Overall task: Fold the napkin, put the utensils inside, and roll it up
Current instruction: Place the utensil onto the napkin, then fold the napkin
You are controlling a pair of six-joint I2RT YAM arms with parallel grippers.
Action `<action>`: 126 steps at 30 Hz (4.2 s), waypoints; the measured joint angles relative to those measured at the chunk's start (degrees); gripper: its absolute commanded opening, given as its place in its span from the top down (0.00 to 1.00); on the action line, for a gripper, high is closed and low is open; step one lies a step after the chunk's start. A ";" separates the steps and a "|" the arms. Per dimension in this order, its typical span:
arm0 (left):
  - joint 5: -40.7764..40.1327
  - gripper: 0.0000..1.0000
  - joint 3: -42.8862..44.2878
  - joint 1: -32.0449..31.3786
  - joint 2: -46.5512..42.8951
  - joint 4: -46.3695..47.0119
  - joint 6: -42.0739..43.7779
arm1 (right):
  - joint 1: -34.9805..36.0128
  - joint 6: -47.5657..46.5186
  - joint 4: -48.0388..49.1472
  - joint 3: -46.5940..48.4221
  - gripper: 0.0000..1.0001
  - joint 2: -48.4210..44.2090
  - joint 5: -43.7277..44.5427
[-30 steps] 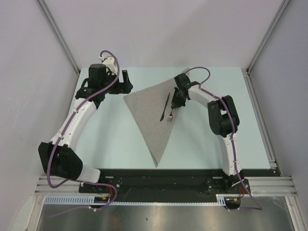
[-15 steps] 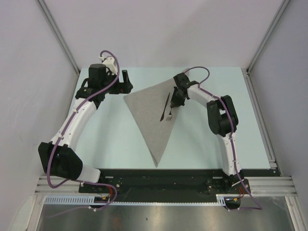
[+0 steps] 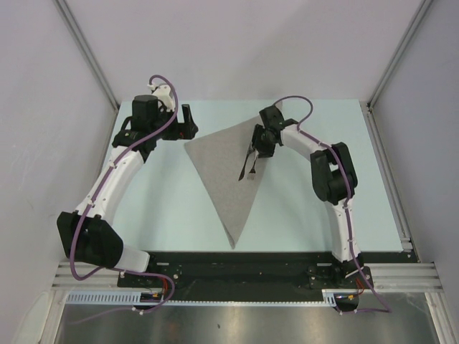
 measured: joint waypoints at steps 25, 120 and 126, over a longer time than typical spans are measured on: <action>-1.09 0.00 -0.22 0.04 1.20 0.50 0.42 | -21.40 -5.33 23.08 8.66 0.50 12.33 -20.20; 0.50 0.00 -0.87 0.04 4.83 -0.42 0.42 | -20.63 25.14 73.75 4.72 1.00 24.44 -32.92; 1.01 0.00 -0.87 0.04 4.83 -0.39 0.37 | -18.88 27.71 81.94 -10.38 1.00 15.30 -37.75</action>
